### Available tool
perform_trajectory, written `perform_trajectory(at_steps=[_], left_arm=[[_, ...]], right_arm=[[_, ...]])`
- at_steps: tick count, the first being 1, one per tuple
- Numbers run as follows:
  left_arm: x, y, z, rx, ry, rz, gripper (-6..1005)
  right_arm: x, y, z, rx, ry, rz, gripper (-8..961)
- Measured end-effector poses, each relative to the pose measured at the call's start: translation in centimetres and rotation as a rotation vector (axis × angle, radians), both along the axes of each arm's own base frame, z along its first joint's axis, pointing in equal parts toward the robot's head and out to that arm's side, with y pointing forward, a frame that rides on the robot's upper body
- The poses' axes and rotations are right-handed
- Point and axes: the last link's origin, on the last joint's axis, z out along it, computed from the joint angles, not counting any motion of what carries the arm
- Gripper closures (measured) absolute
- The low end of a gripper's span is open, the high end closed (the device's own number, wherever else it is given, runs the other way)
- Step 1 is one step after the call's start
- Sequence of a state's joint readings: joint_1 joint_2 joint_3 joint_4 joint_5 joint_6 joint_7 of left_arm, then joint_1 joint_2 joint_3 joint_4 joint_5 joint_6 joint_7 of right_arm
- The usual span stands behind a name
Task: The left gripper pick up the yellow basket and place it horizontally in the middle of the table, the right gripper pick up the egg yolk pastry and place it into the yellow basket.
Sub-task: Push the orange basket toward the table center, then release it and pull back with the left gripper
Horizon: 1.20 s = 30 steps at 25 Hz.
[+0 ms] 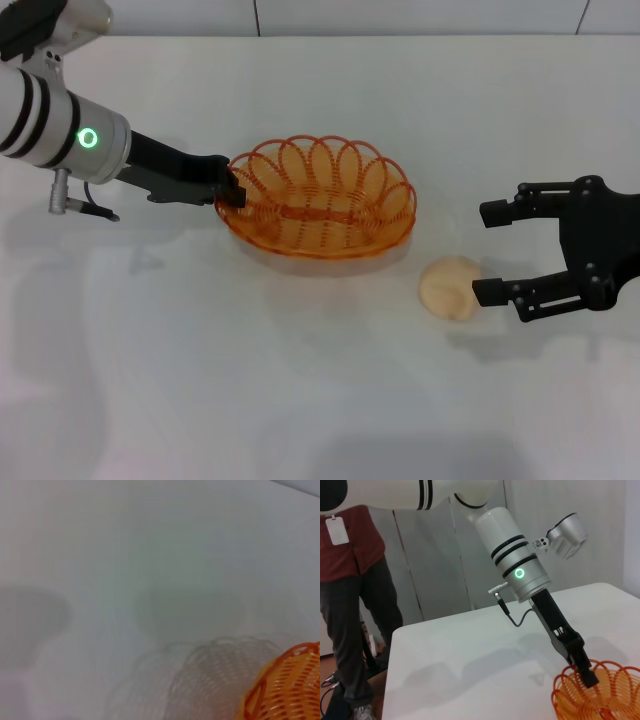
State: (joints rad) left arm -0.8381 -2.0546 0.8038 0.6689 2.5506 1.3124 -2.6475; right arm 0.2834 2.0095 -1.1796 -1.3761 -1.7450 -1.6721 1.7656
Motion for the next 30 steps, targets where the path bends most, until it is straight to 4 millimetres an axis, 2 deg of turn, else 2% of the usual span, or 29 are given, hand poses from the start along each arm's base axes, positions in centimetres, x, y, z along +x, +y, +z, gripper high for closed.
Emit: perform_trajectory(at_steps=[28,30], left_arm=[[-0.08,-0.49,-0.7,-0.022,-0.024,0.012,788],[0.05,-0.42,-0.6,-0.016,-0.035,0.008,715]], right_arm=[[-0.08,-0.03,-0.03,-0.007,0.001,0.004,111],[-0.09,-0.02,-0.03,-0.006,0.001,0.004,111]])
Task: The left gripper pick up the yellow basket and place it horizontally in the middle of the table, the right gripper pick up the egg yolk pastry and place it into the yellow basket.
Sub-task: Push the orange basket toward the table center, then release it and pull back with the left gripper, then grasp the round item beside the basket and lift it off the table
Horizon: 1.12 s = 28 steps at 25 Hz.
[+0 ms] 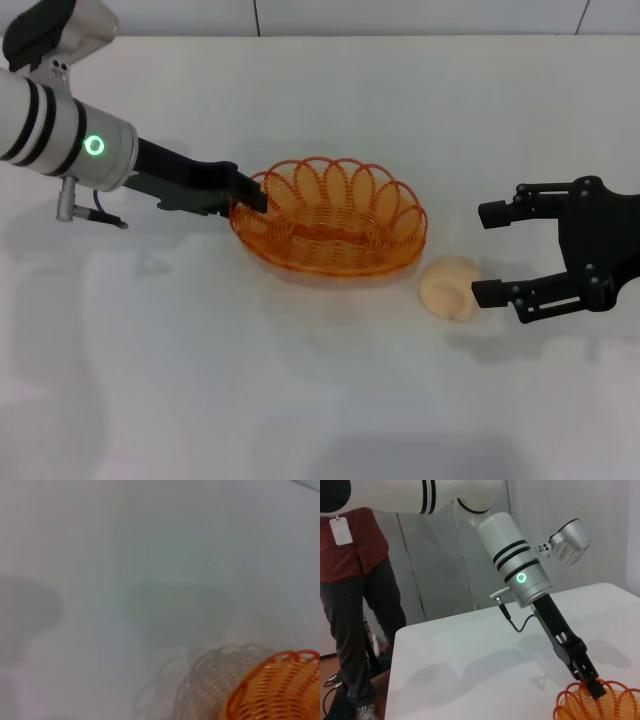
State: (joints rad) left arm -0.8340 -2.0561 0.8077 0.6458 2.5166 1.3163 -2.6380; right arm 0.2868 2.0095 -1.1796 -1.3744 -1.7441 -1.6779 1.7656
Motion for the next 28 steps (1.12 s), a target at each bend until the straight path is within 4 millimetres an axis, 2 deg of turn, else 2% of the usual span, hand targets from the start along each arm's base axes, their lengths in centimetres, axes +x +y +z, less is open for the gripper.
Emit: perform_trajectory(at_steps=[4,8,15,20,28], left_arm=[[0.1,0.1,0.2,0.007,-0.012,-0.003,570],[0.3,0.3,0.7,0.011,-0.021,-0.013,482],[0.9,0.8,3.3,0.069,-0.061,-0.073,328],[1.3,1.3,5.4,0.125,-0.07,-0.158,125],[1.8,0.9,7.6,0.122,0.002,-0.421,127]], right_arm=[[0.1,0.0,0.1,0.005,0.001,-0.004,111],[0.3,0.0,0.4,0.014,0.004,-0.012,112],[0.4,0.1,0.4,0.011,0.005,-0.016,112],[0.5,0.2,0.3,0.011,0.008,-0.025,112],[0.7,0.8,0.0,0.009,-0.025,-0.084,112]])
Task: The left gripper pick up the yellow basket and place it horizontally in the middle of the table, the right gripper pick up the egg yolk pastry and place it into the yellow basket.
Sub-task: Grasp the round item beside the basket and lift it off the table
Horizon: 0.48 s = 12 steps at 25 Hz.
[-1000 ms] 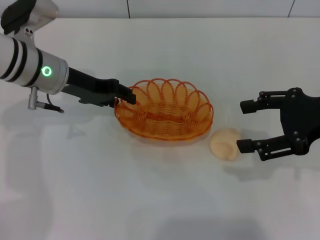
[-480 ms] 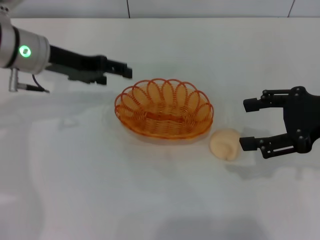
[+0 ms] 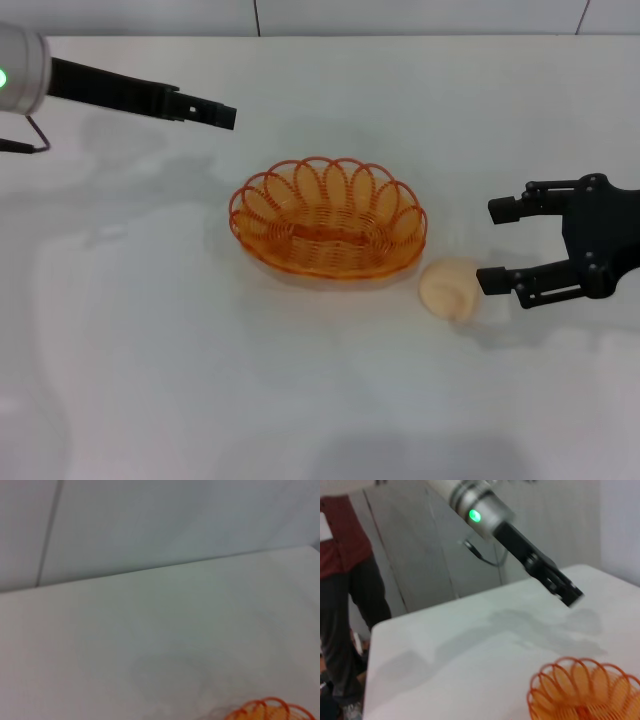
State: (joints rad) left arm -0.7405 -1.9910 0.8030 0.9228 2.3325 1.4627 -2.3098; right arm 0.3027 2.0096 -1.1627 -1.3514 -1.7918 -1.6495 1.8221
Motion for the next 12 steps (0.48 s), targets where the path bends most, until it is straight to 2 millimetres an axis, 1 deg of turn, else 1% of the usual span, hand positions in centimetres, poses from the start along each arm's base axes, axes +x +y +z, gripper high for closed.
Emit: perform_trajectory(at_steps=[1,6,12], left_arm=[[0.1,-0.3,0.3,-0.01,0.014,-0.052,128],[0.7,-1.2,1.2,-0.07,0.068,-0.192,129],[1.1,-2.6,1.6,-0.159,0.099,-0.299,130]], right_arm=[[0.1,0.2,-0.1,0.002,-0.017,-0.016,112],[0.0,1.3,-0.9,0.004,-0.087,-0.063,112],[-0.8,2.7,-2.5,-0.006,-0.181,-0.095,112]])
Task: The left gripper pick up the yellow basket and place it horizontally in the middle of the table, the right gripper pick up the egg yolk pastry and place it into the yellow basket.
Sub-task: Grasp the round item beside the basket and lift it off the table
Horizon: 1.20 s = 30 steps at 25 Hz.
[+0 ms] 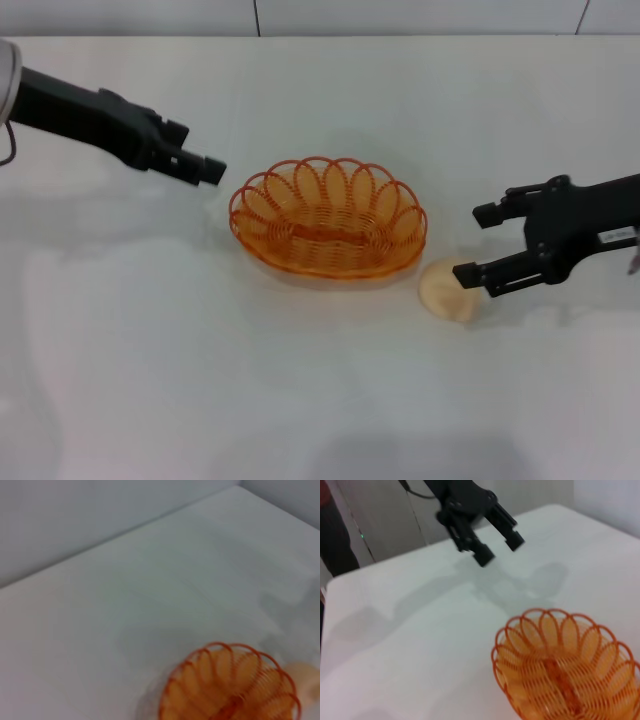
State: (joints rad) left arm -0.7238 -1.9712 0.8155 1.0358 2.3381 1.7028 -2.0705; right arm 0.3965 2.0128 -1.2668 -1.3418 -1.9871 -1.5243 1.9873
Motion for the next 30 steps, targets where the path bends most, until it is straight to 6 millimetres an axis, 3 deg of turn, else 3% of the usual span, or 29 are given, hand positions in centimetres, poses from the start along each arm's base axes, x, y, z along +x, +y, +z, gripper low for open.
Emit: perform_trajectory(at_steps=[11,25,30], left_arm=[[-0.4,-1.1,-0.7,-0.06,0.007,-0.046,133],[-0.1,-1.1,-1.6,-0.054,-0.007,-0.07,134],[-0.1,-1.1,-1.7,-0.051,-0.01,-0.068,135]], right_arm=[[-0.1,1.5,-2.3,-0.011,-0.066,-0.031,112],[1.0,1.4,-4.2,-0.016,-0.094,-0.058,114],[1.2,1.5,-4.7,-0.015,-0.102,-0.062,246]])
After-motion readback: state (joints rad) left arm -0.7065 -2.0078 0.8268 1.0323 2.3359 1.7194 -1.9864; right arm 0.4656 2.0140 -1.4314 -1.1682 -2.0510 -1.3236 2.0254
